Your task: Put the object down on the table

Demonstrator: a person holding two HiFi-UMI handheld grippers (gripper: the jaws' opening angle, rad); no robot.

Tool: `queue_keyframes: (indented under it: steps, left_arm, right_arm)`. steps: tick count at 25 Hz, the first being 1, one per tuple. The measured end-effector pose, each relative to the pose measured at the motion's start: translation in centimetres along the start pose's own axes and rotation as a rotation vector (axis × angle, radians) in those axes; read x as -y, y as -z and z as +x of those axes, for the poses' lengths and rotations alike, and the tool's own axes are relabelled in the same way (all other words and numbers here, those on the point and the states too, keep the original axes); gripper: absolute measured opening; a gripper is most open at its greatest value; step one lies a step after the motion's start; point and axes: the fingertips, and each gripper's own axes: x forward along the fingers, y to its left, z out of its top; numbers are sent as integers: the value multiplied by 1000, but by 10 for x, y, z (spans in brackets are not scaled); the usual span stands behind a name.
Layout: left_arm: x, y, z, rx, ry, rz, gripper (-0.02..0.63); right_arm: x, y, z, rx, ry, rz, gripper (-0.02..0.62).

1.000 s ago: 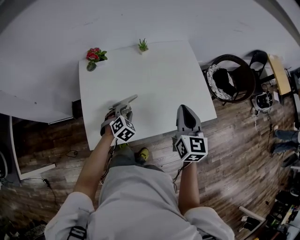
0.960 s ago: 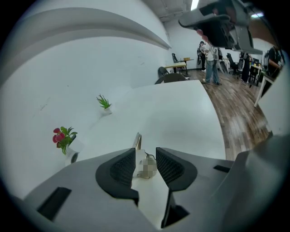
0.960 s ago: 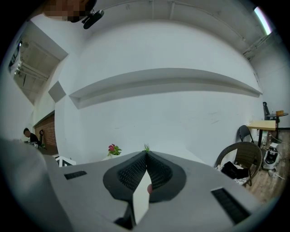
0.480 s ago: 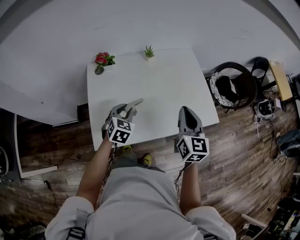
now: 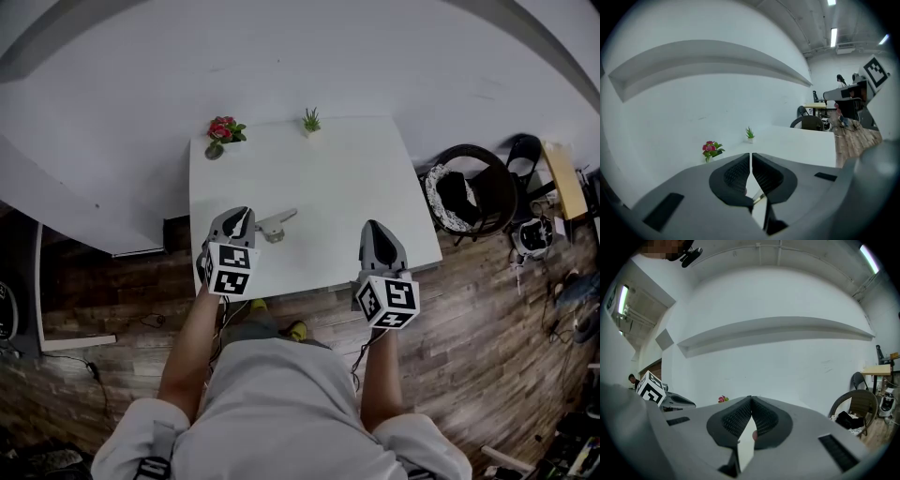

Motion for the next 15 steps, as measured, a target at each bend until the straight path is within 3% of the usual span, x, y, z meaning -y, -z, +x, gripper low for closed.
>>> queue_keyframes:
  steps: [15]
  left_arm:
    - [-65, -43, -69, 186, -119, -170, 20]
  right_arm:
    - [-21, -9, 9, -9, -45, -40, 8]
